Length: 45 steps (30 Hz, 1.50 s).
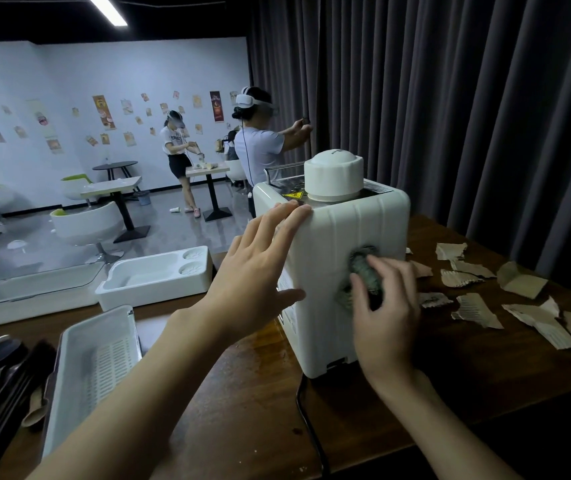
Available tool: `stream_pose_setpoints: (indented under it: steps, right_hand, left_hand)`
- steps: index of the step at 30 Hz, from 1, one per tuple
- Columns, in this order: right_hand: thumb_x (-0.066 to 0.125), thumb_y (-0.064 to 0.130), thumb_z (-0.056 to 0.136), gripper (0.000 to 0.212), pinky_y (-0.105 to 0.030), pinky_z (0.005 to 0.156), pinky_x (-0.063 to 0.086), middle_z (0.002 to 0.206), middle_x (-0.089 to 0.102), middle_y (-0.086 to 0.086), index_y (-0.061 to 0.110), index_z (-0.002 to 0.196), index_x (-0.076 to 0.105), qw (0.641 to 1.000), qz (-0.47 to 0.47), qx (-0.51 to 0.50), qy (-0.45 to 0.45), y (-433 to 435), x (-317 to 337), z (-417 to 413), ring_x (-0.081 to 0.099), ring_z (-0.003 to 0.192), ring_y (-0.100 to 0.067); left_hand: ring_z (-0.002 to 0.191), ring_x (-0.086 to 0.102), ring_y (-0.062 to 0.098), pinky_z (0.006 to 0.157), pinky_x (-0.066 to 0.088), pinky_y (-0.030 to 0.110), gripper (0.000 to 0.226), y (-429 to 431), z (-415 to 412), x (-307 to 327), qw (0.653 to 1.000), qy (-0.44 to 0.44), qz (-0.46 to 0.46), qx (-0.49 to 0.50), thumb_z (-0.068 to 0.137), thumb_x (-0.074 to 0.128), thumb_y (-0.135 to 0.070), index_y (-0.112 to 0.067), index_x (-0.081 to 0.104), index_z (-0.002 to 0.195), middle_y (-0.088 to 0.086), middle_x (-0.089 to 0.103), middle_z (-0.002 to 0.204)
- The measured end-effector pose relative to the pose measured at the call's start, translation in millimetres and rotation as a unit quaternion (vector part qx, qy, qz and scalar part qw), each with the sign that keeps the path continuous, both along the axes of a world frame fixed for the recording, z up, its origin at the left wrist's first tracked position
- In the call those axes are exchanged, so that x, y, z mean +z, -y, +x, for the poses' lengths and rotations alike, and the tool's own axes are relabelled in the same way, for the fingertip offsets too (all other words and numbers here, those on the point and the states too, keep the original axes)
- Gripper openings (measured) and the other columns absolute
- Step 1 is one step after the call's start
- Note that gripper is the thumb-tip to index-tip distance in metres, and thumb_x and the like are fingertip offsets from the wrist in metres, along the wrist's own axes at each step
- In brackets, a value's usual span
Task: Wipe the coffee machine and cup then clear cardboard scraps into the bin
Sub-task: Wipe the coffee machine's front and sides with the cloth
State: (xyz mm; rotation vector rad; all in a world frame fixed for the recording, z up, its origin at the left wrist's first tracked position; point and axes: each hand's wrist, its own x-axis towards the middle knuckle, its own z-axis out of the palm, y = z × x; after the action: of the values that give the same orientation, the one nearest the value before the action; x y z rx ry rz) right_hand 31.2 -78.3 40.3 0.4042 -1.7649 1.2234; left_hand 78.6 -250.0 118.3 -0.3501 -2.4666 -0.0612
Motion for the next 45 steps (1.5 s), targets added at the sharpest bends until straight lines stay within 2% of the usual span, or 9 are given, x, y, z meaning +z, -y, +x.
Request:
stream_pose_setpoints:
  steps: [5, 15, 19, 24, 33, 36, 40, 42, 45]
  right_hand:
    - [0.068, 0.004, 0.088, 0.031, -0.028, 0.096, 0.05, 0.115, 0.061, -0.011, 0.0, 0.118, 0.064, 0.987, 0.121, 0.067, -0.082, 9, -1, 10, 0.06, 0.108, -0.021]
    - [0.065, 0.003, 0.09, 0.028, -0.005, 0.094, 0.034, 0.112, 0.059, -0.017, -0.004, 0.117, 0.064, 0.998, -0.033, -0.03, -0.032, -33, 40, -34, 0.045, 0.106, -0.001]
    - [0.066, 0.002, 0.089, 0.028, -0.009, 0.095, 0.036, 0.112, 0.059, -0.015, -0.002, 0.117, 0.064, 0.998, 0.006, -0.009, -0.061, -7, 41, -15, 0.051, 0.107, -0.01]
    - [0.065, 0.003, 0.09, 0.031, -0.033, 0.097, 0.049, 0.119, 0.059, -0.013, 0.002, 0.121, 0.064, 0.982, 0.135, 0.055, -0.121, 5, 36, -5, 0.059, 0.111, -0.026]
    - [0.057, 0.004, 0.094, 0.033, -0.006, 0.096, 0.035, 0.122, 0.054, -0.015, 0.0, 0.127, 0.059, 0.999, 0.004, -0.03, -0.029, -36, 60, -44, 0.044, 0.111, -0.006]
    - [0.057, 0.001, 0.092, 0.033, -0.017, 0.097, 0.038, 0.122, 0.056, -0.015, 0.001, 0.125, 0.061, 0.997, 0.04, -0.008, -0.058, -14, 61, -29, 0.051, 0.111, -0.016]
    - [0.061, 0.0, 0.089, 0.036, -0.036, 0.096, 0.045, 0.124, 0.059, -0.012, 0.004, 0.125, 0.063, 0.978, 0.162, 0.045, -0.124, 8, 55, -8, 0.057, 0.108, -0.031]
    - [0.063, -0.003, 0.087, 0.038, -0.033, 0.099, 0.044, 0.125, 0.059, -0.014, 0.003, 0.124, 0.063, 0.97, 0.185, 0.062, -0.145, 0, 55, -12, 0.058, 0.11, -0.032]
    - [0.06, -0.005, 0.088, 0.035, -0.021, 0.106, 0.036, 0.13, 0.053, -0.019, 0.002, 0.122, 0.064, 0.988, 0.107, 0.061, -0.09, -24, 58, -26, 0.052, 0.121, -0.028]
  left_hand:
    - [0.147, 0.024, 0.023, 0.112, 0.039, 0.052, 0.109, 0, 4, 5, 1.0, 0.014, 0.014, -0.024, 0.075, 0.08, -0.039, -0.027, 0.011, 0.157, -0.005, 0.019, 0.161]
    - [0.14, 0.031, 0.021, 0.113, 0.039, 0.052, 0.092, -6, 1, 9, 0.999, 0.006, 0.043, -0.012, 0.076, 0.069, -0.056, -0.031, 0.021, 0.149, -0.008, 0.026, 0.153]
    - [0.138, 0.034, 0.022, 0.111, 0.041, 0.053, 0.093, -5, -2, 8, 0.999, -0.003, 0.045, -0.012, 0.074, 0.08, -0.046, -0.031, 0.024, 0.147, -0.007, 0.03, 0.15]
    - [0.138, 0.037, 0.023, 0.108, 0.043, 0.052, 0.096, -4, -3, 6, 0.998, -0.017, 0.052, -0.021, 0.072, 0.084, -0.042, -0.029, 0.026, 0.147, -0.008, 0.032, 0.148]
    - [0.138, 0.034, 0.023, 0.112, 0.039, 0.054, 0.094, -8, -1, 9, 0.998, 0.002, 0.058, -0.008, 0.072, 0.083, -0.045, -0.034, 0.024, 0.144, -0.009, 0.029, 0.149]
    - [0.137, 0.036, 0.023, 0.11, 0.04, 0.053, 0.094, -8, -2, 9, 0.998, -0.005, 0.059, -0.007, 0.072, 0.084, -0.044, -0.033, 0.025, 0.143, -0.009, 0.03, 0.147]
    - [0.136, 0.037, 0.023, 0.108, 0.042, 0.049, 0.096, -7, -2, 7, 0.998, -0.012, 0.065, -0.013, 0.071, 0.085, -0.04, -0.032, 0.025, 0.146, -0.009, 0.031, 0.147]
    - [0.136, 0.037, 0.022, 0.109, 0.042, 0.048, 0.097, -7, -1, 7, 0.998, -0.012, 0.062, -0.014, 0.072, 0.085, -0.041, -0.031, 0.024, 0.147, -0.008, 0.031, 0.148]
    - [0.138, 0.034, 0.02, 0.112, 0.039, 0.049, 0.096, -8, 1, 8, 0.998, -0.008, 0.062, -0.008, 0.073, 0.083, -0.043, -0.033, 0.022, 0.147, -0.01, 0.028, 0.15]
